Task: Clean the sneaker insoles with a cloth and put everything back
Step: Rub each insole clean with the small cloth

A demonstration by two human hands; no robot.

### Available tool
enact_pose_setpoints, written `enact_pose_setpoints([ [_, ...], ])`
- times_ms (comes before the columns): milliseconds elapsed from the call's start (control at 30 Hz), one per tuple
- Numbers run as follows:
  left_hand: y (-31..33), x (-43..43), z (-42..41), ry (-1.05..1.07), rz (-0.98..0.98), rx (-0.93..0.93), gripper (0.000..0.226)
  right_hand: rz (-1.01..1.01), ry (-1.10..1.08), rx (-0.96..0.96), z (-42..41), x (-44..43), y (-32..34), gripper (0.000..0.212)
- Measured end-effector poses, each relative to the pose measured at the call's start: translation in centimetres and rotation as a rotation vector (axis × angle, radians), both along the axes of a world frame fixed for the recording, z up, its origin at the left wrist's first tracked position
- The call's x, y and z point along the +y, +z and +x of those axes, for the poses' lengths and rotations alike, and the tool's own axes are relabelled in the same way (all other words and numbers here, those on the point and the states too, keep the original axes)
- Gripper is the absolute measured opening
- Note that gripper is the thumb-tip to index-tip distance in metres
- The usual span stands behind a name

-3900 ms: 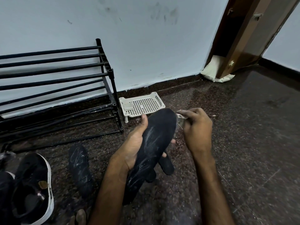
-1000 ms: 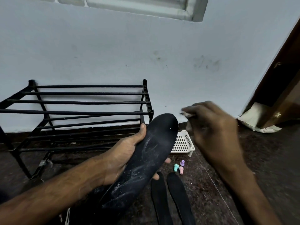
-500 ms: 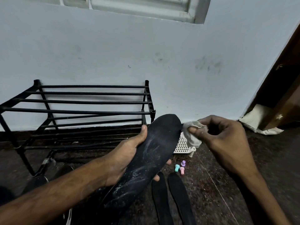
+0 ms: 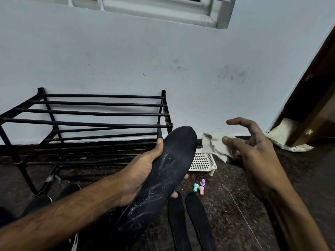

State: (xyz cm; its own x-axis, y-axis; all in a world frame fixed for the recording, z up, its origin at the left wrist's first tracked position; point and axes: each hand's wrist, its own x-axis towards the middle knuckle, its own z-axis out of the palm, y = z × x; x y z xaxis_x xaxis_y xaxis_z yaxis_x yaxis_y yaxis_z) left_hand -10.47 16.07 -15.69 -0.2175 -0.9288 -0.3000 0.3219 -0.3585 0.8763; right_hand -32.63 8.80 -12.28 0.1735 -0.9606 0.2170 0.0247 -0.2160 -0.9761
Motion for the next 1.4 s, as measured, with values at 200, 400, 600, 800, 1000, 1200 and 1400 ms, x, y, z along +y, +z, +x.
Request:
enact_pose_setpoints([
  [200,0.0,0.0,-0.2,0.008,0.015,0.019,0.075,0.027,0.292,-0.070,1.4,1.3,0.5,0.027],
  [400,0.4,0.5,-1.2,-0.008,-0.009,0.008,0.061,-0.442,-0.006,0.332,5.8,3.0,-2.0,0.019],
  [600,0.4,0.7,-0.7,0.029,-0.037,0.029,0.066,-0.789,-0.285,0.781,5.6,1.4,-4.3,0.009],
  [800,0.4,0.8,-0.6,0.032,-0.003,0.015,0.073,-0.690,-0.437,0.707,3.0,0.4,-3.4,0.010],
  [1000,0.1,0.9,-1.2,0.024,-0.004,0.005,0.066,-0.807,-0.225,0.633,6.4,3.0,-3.0,0.013],
  [1200,0.3,1.2,-0.9,0.001,-0.024,0.015,0.067,-0.770,-0.523,0.850,4.3,0.9,-4.7,0.010],
  [1400,0.5,1.3,-0.8,0.047,0.027,0.093,0.069,-0.901,-0.391,0.567,4.2,1.9,-3.3,0.012],
])
